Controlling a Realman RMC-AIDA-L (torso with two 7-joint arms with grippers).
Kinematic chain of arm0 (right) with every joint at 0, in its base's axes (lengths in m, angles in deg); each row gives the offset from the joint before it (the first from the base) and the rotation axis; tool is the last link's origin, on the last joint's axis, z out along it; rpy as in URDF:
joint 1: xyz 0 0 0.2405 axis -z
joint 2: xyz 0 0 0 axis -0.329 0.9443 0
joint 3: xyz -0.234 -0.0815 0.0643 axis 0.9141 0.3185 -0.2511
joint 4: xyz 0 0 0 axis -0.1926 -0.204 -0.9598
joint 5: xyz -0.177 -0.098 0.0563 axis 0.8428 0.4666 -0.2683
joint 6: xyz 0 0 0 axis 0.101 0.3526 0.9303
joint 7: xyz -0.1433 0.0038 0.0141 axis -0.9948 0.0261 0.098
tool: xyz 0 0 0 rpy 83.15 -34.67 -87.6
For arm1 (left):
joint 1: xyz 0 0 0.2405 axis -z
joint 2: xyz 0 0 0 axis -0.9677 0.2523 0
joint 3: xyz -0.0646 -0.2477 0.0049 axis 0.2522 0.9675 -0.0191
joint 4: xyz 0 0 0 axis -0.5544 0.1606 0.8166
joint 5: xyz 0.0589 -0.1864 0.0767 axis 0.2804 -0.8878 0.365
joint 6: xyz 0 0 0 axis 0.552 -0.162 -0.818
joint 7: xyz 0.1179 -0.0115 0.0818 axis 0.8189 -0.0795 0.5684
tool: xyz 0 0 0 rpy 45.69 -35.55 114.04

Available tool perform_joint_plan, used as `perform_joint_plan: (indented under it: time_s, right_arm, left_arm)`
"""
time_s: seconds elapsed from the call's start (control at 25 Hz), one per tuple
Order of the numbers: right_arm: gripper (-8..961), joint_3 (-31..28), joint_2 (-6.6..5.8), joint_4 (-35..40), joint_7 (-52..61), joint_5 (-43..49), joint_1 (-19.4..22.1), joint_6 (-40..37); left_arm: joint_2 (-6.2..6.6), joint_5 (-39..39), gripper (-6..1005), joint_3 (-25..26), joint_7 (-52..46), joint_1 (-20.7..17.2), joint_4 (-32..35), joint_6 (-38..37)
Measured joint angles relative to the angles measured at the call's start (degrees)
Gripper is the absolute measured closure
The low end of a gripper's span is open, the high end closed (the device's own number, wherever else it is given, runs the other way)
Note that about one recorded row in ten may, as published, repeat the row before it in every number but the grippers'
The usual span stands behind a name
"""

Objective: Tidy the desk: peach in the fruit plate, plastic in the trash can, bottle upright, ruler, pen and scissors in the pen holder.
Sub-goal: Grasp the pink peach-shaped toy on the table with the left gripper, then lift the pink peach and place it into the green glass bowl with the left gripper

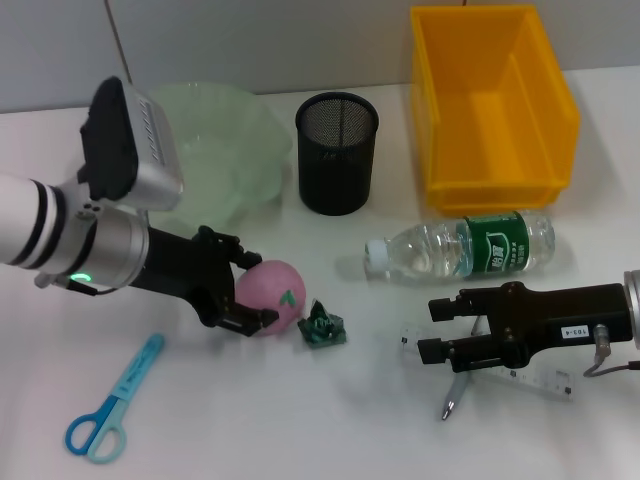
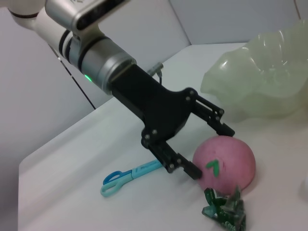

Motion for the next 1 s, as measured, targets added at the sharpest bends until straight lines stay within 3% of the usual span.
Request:
perform_joint_plan:
  time_s: [0.2, 0.48, 0.76, 1.0]
  right_arm:
    - [176, 0.2, -0.05, 0.0, 0.0, 0.0, -0.1, 0.0]
    - [176, 0.3, -0.09, 0.0, 0.0, 0.0, -0.1, 0.0]
    - [176, 0.4, -0.12, 0.0, 0.1, 0.1, -0.1, 0.0]
    - [176, 0.4, -0.15, 0.0, 0.1, 0.1, -0.2, 0.0]
  left_arm:
    - [-0.25, -0.5, 338, -2.9, -0.4, 0.2, -2.0, 3.4]
    - [-0.20, -1.9, 350, -2.8, -1.1, -0.8, -1.1, 3.1]
    - [0.08, -4.1, 537, -1.6, -1.1, -1.1, -0.8, 0.2]
    - [0.24, -5.8, 572, 3.1, -1.4, -1.6, -0.1, -4.3]
